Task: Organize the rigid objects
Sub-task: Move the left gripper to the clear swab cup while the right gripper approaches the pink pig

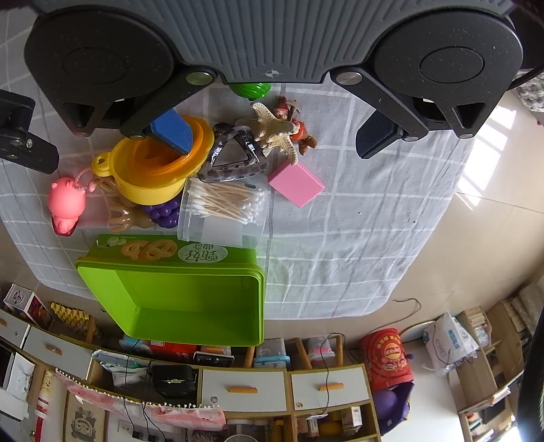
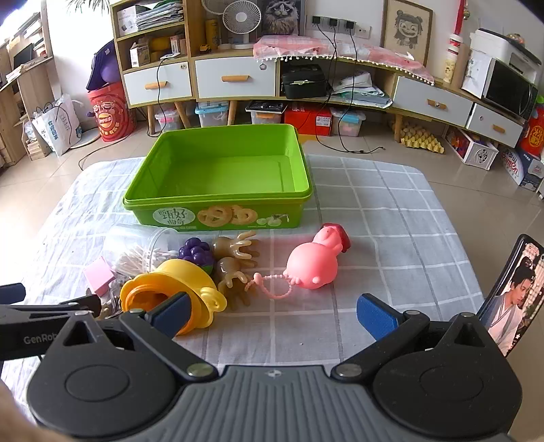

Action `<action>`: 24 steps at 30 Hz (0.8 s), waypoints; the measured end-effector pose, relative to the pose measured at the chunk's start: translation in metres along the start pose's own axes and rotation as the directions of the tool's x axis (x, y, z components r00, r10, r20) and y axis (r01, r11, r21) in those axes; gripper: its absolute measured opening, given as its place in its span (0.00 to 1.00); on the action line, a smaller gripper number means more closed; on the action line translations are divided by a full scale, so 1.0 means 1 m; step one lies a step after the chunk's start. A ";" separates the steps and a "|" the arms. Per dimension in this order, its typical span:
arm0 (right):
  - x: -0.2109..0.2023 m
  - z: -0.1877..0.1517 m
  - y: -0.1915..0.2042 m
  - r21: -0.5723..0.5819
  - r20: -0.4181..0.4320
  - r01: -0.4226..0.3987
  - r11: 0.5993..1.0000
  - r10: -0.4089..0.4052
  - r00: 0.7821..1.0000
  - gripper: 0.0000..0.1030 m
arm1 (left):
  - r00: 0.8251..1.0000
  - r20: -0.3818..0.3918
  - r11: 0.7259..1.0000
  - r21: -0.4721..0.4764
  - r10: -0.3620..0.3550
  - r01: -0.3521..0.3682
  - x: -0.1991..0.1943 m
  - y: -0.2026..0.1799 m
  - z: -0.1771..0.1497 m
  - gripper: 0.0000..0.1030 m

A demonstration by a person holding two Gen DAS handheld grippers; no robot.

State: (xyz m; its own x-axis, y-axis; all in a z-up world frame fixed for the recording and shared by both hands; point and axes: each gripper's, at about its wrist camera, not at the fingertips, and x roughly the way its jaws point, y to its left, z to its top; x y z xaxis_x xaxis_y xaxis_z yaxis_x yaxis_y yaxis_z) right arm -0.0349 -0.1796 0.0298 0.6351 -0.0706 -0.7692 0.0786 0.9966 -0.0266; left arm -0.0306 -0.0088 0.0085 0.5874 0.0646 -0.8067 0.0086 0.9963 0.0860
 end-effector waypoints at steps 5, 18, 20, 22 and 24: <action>0.001 0.000 0.001 -0.002 -0.001 -0.001 1.000 0.001 1.000 0.90 | 1.000 0.000 1.000 -0.001 0.000 0.000 0.000 0.000 0.000 0.98; 0.006 -0.002 0.002 -0.006 -0.012 -0.001 1.000 0.001 1.000 0.90 | 1.000 0.002 1.000 0.000 0.007 -0.007 0.002 0.000 -0.002 0.98; 0.006 -0.002 0.002 -0.005 -0.015 0.000 1.000 0.000 1.000 0.90 | 1.000 0.001 1.000 -0.001 0.016 -0.016 0.004 0.002 -0.002 0.98; 0.007 -0.002 0.002 -0.006 -0.018 -0.001 1.000 0.001 1.000 0.90 | 1.000 0.001 1.000 -0.004 0.022 -0.022 0.006 0.003 -0.002 0.98; 0.008 -0.002 0.002 -0.008 -0.020 -0.002 1.000 0.002 1.000 0.90 | 0.999 0.005 0.999 -0.008 0.033 -0.033 0.008 0.006 -0.001 0.98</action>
State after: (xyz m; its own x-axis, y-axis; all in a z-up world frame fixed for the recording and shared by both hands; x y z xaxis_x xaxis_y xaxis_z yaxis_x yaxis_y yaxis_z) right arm -0.0314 -0.1777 0.0224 0.6194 -0.0679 -0.7821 0.0716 0.9970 -0.0298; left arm -0.0273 -0.0021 0.0021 0.5918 0.0969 -0.8003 -0.0173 0.9941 0.1075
